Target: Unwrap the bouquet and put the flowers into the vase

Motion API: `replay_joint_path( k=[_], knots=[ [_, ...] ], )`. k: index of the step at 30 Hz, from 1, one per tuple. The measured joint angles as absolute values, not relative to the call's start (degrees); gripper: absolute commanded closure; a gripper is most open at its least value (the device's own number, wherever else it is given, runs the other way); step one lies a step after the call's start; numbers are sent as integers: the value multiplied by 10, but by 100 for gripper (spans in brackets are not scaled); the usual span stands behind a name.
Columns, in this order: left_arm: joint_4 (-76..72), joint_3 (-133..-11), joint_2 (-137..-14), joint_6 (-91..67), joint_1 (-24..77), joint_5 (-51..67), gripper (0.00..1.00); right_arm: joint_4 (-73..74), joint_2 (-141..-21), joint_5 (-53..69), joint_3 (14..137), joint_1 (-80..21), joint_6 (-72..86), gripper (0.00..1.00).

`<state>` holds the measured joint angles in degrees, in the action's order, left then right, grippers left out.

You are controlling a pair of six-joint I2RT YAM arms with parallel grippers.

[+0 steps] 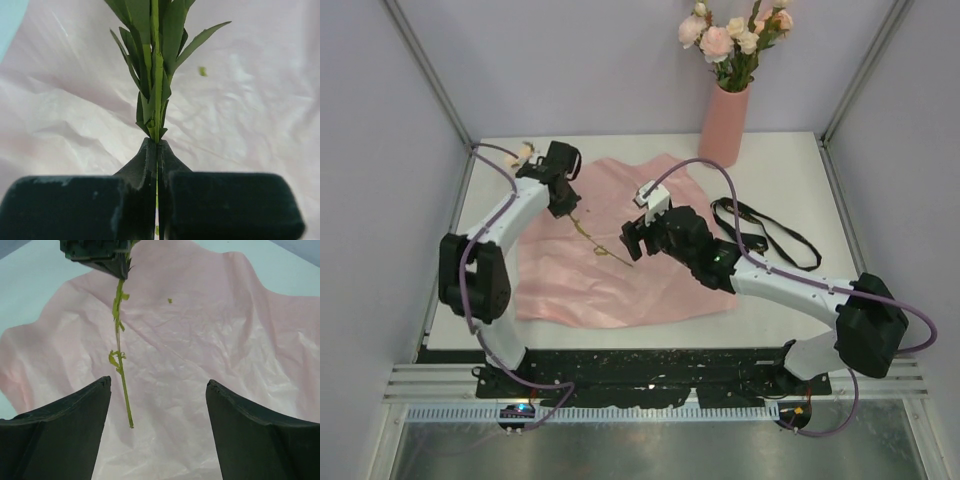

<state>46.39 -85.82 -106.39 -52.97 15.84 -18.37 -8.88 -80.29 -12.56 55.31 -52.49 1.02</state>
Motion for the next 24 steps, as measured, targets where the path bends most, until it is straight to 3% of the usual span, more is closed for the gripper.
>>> replay_joint_path(
  k=[7,14,21,24],
  knots=[
    [391,-795,-864,-483,204,-173,100,-93,-858,43,601,-471,71,19],
    [293,-662,-775,-426,236,-114,100,-141,-918,182,623,-436,167,32],
    [230,-603,-695,-387,268,-78,100,-196,-969,265,637,-430,243,33],
    [206,-603,-679,-380,278,-72,100,-214,-987,283,637,-431,267,45]
  ],
)
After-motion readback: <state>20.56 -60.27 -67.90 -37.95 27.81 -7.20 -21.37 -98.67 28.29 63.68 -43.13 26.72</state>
